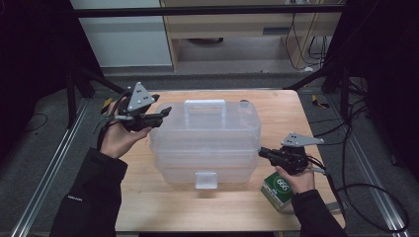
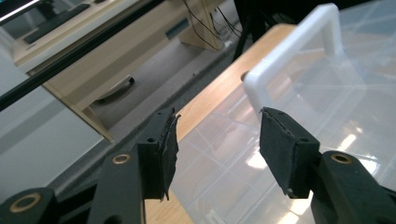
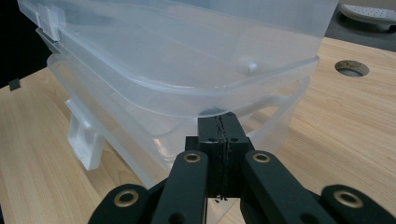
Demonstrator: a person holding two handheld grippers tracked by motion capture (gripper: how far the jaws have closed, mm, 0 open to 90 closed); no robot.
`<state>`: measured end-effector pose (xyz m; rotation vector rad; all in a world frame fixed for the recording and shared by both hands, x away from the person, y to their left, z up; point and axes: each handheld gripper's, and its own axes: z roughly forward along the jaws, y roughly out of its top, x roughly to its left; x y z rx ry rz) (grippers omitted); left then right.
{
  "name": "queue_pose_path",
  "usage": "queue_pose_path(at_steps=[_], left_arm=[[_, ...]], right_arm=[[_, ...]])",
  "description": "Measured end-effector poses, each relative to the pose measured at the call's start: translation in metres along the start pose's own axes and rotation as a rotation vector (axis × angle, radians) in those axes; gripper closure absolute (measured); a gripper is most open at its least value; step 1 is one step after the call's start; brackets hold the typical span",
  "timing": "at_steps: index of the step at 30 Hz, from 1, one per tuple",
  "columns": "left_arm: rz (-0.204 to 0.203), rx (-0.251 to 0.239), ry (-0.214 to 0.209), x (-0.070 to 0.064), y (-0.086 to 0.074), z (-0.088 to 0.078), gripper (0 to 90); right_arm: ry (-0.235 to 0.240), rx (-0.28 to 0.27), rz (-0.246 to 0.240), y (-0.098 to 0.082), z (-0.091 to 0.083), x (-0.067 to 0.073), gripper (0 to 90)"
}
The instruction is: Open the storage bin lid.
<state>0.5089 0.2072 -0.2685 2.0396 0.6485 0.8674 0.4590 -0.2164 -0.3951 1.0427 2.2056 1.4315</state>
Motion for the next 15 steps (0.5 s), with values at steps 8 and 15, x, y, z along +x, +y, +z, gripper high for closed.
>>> queue_pose_path(at_steps=[8,15], left_arm=[[-0.176,-0.120,0.050,0.013,-0.032,-0.024,49.8],[-0.246,-0.156,0.102,0.018,-0.061,-0.038,52.3]], right_arm=[[0.000,0.001,0.002,0.000,0.000,0.000,89.8],[-0.001,0.003,0.002,0.000,0.000,0.000,89.7]])
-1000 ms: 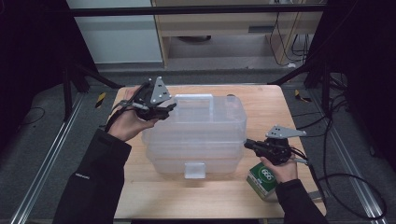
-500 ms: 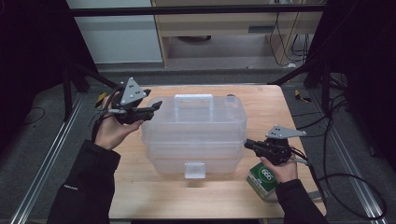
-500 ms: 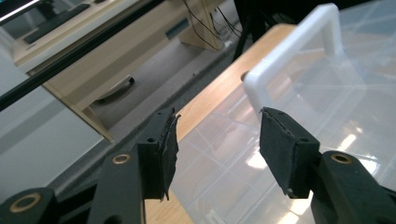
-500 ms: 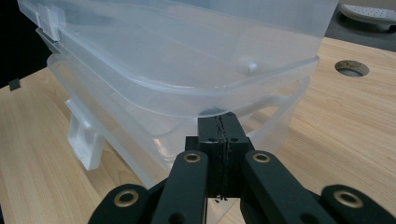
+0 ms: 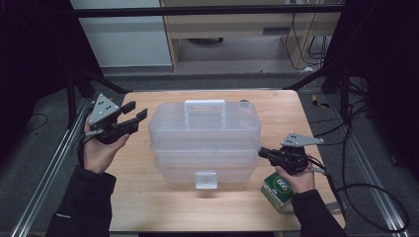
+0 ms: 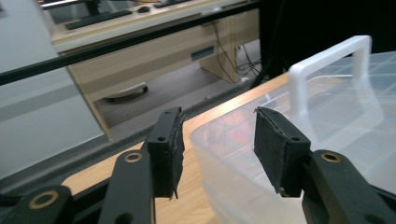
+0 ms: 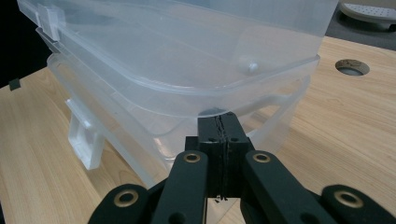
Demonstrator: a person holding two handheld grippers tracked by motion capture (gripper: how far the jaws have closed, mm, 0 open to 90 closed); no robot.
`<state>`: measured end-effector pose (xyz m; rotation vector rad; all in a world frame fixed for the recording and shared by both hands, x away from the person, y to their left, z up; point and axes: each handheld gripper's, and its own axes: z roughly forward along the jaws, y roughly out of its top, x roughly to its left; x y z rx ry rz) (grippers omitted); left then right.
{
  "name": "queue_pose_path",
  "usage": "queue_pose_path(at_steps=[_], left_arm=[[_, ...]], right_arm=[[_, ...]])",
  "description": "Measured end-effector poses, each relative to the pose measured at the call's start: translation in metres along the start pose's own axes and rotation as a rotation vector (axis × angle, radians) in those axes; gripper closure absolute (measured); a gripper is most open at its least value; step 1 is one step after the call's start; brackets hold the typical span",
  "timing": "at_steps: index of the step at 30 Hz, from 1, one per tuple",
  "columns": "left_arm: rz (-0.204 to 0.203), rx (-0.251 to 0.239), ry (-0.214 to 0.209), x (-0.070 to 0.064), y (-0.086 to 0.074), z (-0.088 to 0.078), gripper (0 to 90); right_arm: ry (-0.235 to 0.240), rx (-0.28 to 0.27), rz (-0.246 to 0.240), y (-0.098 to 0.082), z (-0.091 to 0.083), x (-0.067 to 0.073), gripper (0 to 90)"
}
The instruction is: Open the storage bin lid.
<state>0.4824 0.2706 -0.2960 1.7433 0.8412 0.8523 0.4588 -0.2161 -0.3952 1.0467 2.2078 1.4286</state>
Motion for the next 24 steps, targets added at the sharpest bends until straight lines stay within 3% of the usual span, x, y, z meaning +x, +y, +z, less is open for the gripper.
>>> queue_pose_path(at_steps=[2,11,19,24], left_arm=[[-0.033,0.000,0.017,0.002,-0.010,-0.006,53.7],[-0.088,-0.006,0.057,0.010,-0.048,-0.025,62.2],[-0.118,0.021,0.049,0.012,-0.070,-0.031,72.9],[-0.147,0.088,-0.012,0.010,-0.093,-0.032,80.5]], right_arm=[[0.000,0.000,0.000,0.000,0.000,0.000,89.7],[0.000,0.000,0.000,0.000,0.000,0.000,89.7],[-0.002,0.001,-0.001,0.000,0.000,0.000,89.6],[-0.001,0.001,-0.004,0.000,0.000,0.000,89.6]])
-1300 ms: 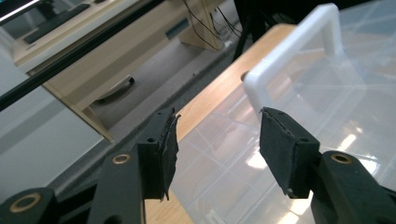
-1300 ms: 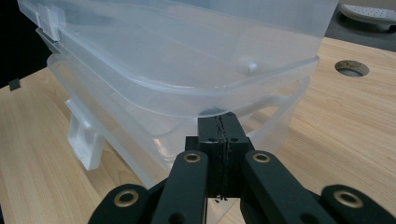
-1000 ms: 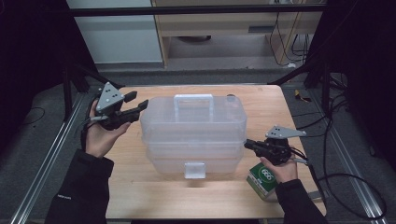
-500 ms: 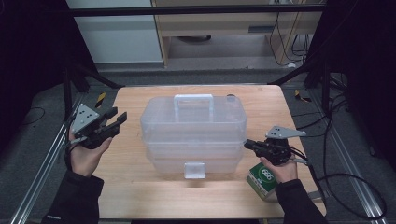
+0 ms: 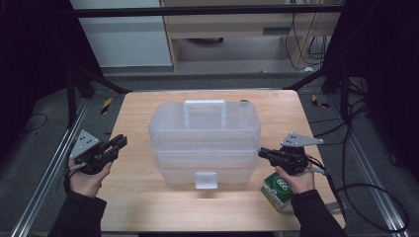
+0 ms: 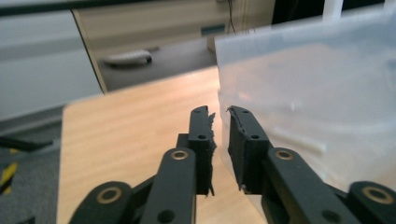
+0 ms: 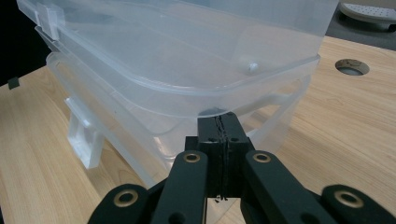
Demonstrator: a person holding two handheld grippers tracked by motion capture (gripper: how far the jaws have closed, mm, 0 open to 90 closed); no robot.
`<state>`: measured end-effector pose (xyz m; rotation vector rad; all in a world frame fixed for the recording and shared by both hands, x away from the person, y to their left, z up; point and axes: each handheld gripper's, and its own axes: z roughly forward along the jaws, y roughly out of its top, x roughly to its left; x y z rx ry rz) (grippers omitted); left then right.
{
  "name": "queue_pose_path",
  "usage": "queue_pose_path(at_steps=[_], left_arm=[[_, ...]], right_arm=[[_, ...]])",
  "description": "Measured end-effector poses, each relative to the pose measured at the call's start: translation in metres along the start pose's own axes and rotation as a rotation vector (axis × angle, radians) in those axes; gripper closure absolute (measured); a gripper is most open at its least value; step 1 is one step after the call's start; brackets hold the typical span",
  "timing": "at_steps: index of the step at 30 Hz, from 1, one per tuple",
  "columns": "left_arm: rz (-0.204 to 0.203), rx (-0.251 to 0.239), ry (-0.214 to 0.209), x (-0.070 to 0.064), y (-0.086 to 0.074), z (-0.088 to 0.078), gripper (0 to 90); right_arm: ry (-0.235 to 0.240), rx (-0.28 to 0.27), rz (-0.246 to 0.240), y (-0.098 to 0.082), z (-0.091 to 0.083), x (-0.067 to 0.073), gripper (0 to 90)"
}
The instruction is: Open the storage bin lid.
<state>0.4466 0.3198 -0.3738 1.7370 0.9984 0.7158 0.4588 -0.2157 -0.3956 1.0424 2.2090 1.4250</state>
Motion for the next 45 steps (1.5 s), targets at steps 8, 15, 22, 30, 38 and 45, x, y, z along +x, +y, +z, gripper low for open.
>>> queue_pose_path(at_steps=[8,15,22,30,38,45], left_arm=[[0.046,0.096,-0.108,-0.017,-0.016,0.022,86.7],[0.058,0.110,-0.157,-0.028,-0.016,0.029,89.0],[0.056,0.082,-0.214,-0.036,-0.015,0.033,89.4],[0.046,0.057,-0.235,-0.038,-0.012,0.033,89.4],[0.027,0.032,-0.242,-0.038,-0.008,0.033,89.4],[0.028,0.011,-0.233,-0.039,-0.005,0.034,89.3]], right_arm=[[0.000,0.000,0.002,0.000,0.000,0.000,89.6],[0.002,0.002,0.006,0.000,0.000,0.000,89.5],[0.000,-0.002,0.004,0.000,0.001,0.000,89.5],[0.002,-0.010,0.013,0.001,0.000,0.000,89.3],[-0.003,-0.020,0.005,0.006,0.000,-0.001,89.3],[-0.001,-0.030,0.004,0.010,-0.001,-0.004,89.3]])
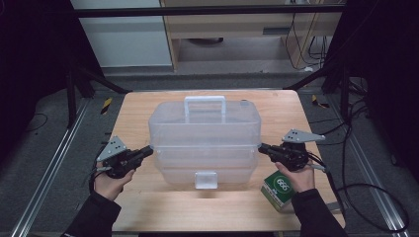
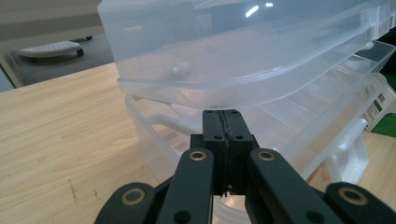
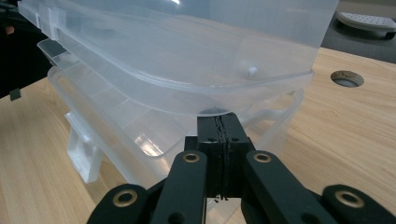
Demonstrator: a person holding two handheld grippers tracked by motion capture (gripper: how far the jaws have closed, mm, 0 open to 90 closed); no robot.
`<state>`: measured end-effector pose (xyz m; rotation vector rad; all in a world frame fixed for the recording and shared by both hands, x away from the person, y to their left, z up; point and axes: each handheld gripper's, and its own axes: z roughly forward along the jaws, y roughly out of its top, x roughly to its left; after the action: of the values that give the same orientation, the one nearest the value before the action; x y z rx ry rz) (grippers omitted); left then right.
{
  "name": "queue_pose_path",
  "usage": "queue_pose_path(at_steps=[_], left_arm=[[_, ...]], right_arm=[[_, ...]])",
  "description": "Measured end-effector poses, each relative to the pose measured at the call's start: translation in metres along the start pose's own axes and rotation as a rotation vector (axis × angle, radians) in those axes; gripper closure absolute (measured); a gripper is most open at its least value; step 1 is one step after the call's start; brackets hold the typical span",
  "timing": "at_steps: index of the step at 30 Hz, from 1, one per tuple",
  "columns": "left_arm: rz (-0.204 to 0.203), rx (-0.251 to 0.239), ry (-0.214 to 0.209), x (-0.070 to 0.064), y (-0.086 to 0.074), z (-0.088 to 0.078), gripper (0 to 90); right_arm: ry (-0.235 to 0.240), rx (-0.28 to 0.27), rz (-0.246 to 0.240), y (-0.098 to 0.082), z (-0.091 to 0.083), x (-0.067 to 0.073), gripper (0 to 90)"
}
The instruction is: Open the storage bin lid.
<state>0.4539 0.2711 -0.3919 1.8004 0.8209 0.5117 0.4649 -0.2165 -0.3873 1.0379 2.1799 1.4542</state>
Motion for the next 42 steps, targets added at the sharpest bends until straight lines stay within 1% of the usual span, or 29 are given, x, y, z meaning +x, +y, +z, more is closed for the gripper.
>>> queue_pose_path(at_steps=[5,10,16,20,21,22,23,24,25,26,28,29,30,32,34,37,38,41,42], left_arm=[[-0.002,-0.010,0.000,0.001,0.003,0.002,89.3],[0.001,-0.020,0.012,0.003,0.007,0.004,89.2],[-0.004,-0.021,0.025,0.005,0.008,0.006,89.1],[0.000,-0.019,0.028,0.004,0.007,0.007,88.4],[0.003,-0.011,0.027,0.005,0.007,0.007,86.7],[0.005,-0.002,0.035,0.005,0.006,0.008,83.1],[0.005,0.002,0.050,0.005,0.005,0.009,81.4],[0.004,0.011,0.059,0.006,0.003,0.010,76.5],[0.004,0.015,0.066,0.008,0.001,0.011,76.5],[0.003,0.013,0.083,0.009,-0.001,0.012,73.5],[0.003,0.010,0.103,0.010,-0.002,0.015,64.5],[0.003,0.006,0.104,0.011,-0.002,0.015,64.5],[0.005,0.000,0.105,0.010,-0.002,0.016,62.5],[0.013,-0.014,0.126,0.009,0.000,0.016,55.6],[0.006,-0.024,0.129,0.009,0.002,0.017,54.2],[0.009,-0.031,0.128,0.008,0.003,0.018,54.1],[0.021,-0.039,0.132,0.007,0.005,0.020,54.3],[0.024,-0.042,0.131,0.006,0.007,0.022,54.2],[0.033,-0.041,0.130,0.005,0.009,0.025,54.3]], right_arm=[[0.001,-0.010,-0.001,0.004,0.000,-0.001,89.3],[0.007,-0.019,0.002,0.008,0.000,-0.004,89.3],[0.011,-0.021,0.007,0.009,0.000,-0.006,89.3],[0.012,-0.021,0.010,0.009,0.000,-0.005,89.3],[0.011,-0.020,0.009,0.009,0.000,-0.005,89.3],[0.010,-0.019,0.010,0.009,0.000,-0.005,89.3],[0.009,-0.017,0.009,0.009,0.000,-0.005,89.4],[0.007,-0.017,0.007,0.008,0.000,-0.005,89.4],[0.007,-0.017,0.007,0.008,0.000,-0.005,89.4],[0.008,-0.017,0.008,0.008,0.000,-0.005,89.4],[0.009,-0.016,0.008,0.009,0.000,-0.005,89.4],[0.009,-0.016,0.008,0.009,0.000,-0.005,89.4],[0.008,-0.016,0.008,0.009,0.000,-0.005,89.4],[0.010,-0.016,0.009,0.009,0.000,-0.005,89.5],[0.010,-0.016,0.008,0.009,0.001,-0.005,89.5],[0.010,-0.016,0.008,0.009,0.001,-0.005,89.5],[0.011,-0.017,0.007,0.009,0.001,-0.006,89.5],[0.011,-0.017,0.008,0.009,0.001,-0.006,89.6],[0.012,-0.018,0.009,0.009,0.001,-0.006,89.5]])
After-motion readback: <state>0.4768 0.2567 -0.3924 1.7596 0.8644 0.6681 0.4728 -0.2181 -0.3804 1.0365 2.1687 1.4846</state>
